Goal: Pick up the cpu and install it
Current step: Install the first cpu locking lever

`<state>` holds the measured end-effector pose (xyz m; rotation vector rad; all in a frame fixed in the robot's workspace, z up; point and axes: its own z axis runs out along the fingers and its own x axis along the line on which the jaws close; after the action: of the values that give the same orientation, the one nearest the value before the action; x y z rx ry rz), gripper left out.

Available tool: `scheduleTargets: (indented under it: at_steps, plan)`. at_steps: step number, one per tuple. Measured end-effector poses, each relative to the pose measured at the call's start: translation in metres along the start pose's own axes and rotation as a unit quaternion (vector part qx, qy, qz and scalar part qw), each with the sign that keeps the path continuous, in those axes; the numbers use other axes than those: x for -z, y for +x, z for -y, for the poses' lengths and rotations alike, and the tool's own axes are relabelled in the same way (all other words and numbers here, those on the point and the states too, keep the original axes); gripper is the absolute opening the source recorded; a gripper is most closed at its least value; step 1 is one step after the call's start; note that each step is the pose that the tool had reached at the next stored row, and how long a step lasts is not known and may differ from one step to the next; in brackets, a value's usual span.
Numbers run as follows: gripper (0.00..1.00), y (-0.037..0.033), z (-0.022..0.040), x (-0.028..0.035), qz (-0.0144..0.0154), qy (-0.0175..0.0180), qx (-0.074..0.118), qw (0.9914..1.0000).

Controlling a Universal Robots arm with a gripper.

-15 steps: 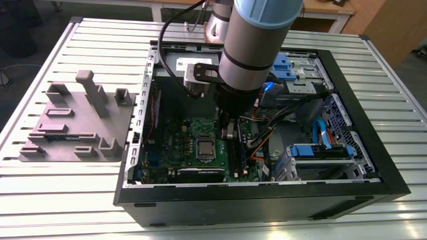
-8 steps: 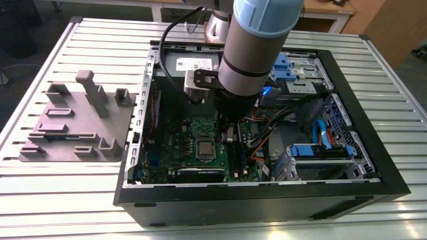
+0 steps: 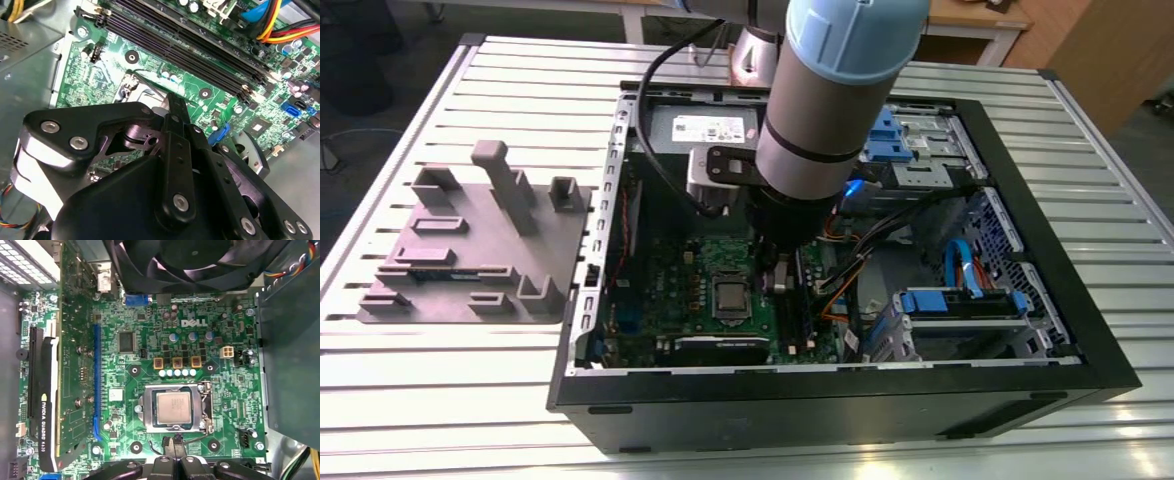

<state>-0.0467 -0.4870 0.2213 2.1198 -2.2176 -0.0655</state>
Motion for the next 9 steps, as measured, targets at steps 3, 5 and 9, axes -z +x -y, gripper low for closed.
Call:
scheduleTargets:
  at_steps: [3, 5, 9]
  plan:
    - [0.1, 0.002, 0.0, -0.0009, -0.0001, 0.0001, 0.001, 1.0]
    - [0.1, 0.0021, 0.0001, -0.0018, -0.0001, 0.0005, 0.003, 1.0]
    - [0.1, 0.0026, 0.0, -0.003, -0.0005, 0.0041, 0.008, 0.99996]
